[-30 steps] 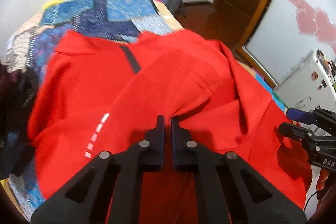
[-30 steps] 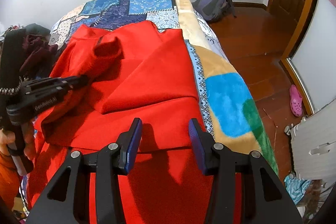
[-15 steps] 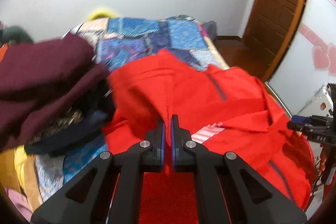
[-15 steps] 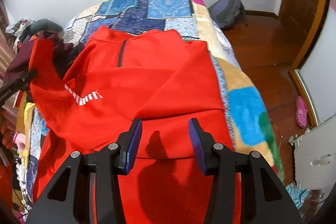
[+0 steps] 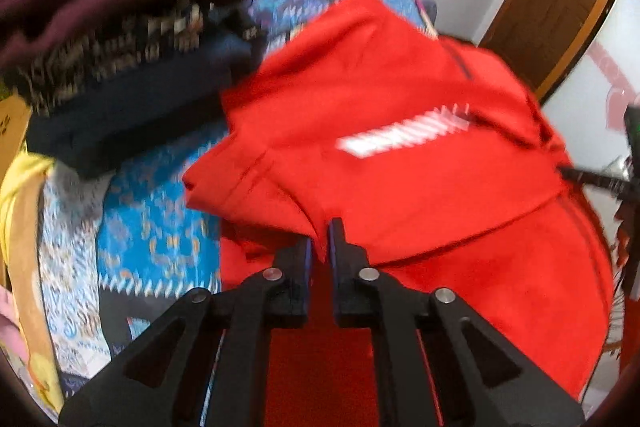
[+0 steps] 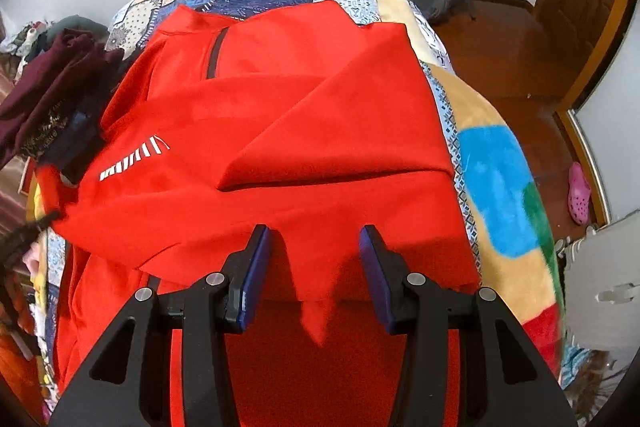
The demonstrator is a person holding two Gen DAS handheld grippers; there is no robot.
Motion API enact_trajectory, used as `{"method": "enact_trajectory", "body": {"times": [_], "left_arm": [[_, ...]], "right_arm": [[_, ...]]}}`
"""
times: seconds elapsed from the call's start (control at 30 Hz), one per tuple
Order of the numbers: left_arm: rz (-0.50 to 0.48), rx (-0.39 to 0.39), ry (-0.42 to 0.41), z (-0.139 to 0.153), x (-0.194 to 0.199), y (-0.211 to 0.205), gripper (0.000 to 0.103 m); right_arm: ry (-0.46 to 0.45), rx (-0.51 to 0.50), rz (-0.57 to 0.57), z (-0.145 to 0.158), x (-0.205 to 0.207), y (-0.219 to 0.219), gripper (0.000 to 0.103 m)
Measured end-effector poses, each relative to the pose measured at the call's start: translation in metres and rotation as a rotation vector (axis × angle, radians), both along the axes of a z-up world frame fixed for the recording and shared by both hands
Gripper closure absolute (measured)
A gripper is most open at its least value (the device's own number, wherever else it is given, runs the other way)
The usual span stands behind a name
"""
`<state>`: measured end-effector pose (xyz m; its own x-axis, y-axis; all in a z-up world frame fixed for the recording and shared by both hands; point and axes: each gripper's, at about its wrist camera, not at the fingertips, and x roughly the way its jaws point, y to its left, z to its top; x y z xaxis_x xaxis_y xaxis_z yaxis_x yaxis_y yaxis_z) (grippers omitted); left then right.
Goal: Fold large clothes
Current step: 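Grasp the jacket's side edge with the left gripper and fold it inward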
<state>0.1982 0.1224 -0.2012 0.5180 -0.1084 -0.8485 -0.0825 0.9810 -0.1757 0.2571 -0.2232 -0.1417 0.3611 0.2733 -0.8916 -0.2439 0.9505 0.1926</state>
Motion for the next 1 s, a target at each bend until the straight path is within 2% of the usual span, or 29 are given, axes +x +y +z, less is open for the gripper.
{"method": "enact_trajectory", "body": {"times": [0.07,0.23,0.37,0.5,0.6,0.73,0.8,0.93,1.0], "left_arm": [[0.006,-0.003,0.039,-0.01,-0.004,-0.001,0.087],[0.048,0.078,0.076,-0.021,-0.013,0.002,0.05],[0.052,0.088,0.067,-0.015,-0.021,0.009,0.048],[0.09,0.117,0.044,-0.007,-0.027,0.024,0.04],[0.123,0.104,0.098,-0.021,-0.022,0.034,0.04],[0.134,0.096,0.147,-0.042,-0.017,0.034,0.039],[0.14,0.09,0.141,-0.045,-0.019,0.033,0.039],[0.143,0.094,0.146,-0.042,-0.019,0.035,0.039],[0.138,0.11,0.143,-0.036,-0.018,0.036,0.039]], "right_arm": [[0.005,-0.003,-0.002,0.0,0.0,0.001,0.061],[0.004,-0.073,0.043,0.004,0.008,0.014,0.061],[0.009,-0.111,0.095,0.004,0.022,0.025,0.061],[0.031,-0.117,0.135,0.003,0.042,0.034,0.061],[0.048,-0.118,0.138,0.001,0.062,0.039,0.061],[0.023,-0.143,0.089,0.004,0.089,0.039,0.061],[0.004,-0.146,0.051,0.003,0.098,0.035,0.061],[0.042,-0.059,-0.023,0.004,0.108,0.021,0.061],[0.046,-0.047,-0.03,0.01,0.107,0.018,0.061]]}}
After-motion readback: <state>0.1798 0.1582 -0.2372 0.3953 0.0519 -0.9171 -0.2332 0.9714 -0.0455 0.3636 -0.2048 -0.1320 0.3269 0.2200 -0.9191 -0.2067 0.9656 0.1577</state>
